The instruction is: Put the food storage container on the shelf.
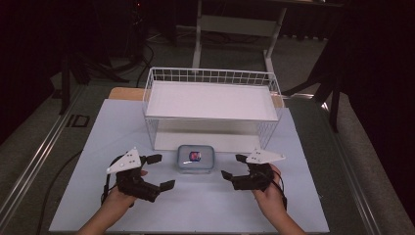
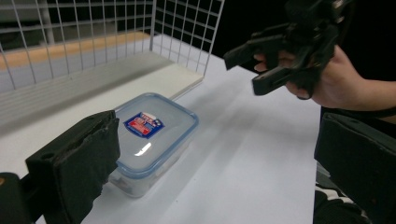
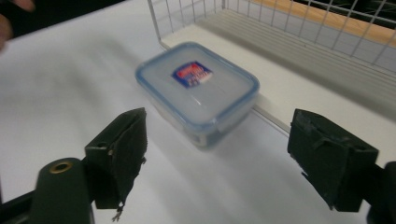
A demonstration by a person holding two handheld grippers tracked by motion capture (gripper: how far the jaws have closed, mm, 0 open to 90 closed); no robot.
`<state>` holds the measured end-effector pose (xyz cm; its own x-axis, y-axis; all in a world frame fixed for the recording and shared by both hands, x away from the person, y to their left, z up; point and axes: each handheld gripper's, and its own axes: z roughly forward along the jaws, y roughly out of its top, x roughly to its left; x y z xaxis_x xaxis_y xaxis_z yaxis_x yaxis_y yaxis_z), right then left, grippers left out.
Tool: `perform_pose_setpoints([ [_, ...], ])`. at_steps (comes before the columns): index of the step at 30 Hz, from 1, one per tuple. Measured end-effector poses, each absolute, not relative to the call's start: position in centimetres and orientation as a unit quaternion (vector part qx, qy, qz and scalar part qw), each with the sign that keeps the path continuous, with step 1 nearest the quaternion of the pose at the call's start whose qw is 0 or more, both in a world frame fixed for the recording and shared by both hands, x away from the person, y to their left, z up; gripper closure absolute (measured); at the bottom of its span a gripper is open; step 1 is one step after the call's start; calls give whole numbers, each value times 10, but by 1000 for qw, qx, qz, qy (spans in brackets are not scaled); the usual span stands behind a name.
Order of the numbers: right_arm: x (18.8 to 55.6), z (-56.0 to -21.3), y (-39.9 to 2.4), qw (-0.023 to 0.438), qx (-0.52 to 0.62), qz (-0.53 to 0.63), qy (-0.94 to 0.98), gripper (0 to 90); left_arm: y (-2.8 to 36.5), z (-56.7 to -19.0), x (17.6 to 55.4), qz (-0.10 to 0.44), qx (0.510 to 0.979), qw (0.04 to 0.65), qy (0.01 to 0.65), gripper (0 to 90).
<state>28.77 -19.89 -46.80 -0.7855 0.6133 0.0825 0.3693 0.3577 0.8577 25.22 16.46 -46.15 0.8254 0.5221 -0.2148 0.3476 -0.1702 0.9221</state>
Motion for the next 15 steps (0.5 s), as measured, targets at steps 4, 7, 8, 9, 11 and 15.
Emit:
perform_pose_setpoints([
  [4,296,-464,-196,113,324,488,803,160,156,-461,268,43,765,558,319,12],
  [7,303,-465,-195,92,356,502,783,126,151,-462,281,20,769,536,348,12],
  [8,305,-465,-194,83,361,503,781,124,150,-463,285,17,770,532,351,12],
  [9,307,-465,-193,83,372,497,779,121,149,-465,290,8,769,527,360,12],
  [11,312,-466,-188,86,397,480,778,106,147,-470,298,-6,763,519,384,12],
  [15,324,-473,-183,44,428,477,767,106,147,-482,312,-32,749,511,419,12],
])
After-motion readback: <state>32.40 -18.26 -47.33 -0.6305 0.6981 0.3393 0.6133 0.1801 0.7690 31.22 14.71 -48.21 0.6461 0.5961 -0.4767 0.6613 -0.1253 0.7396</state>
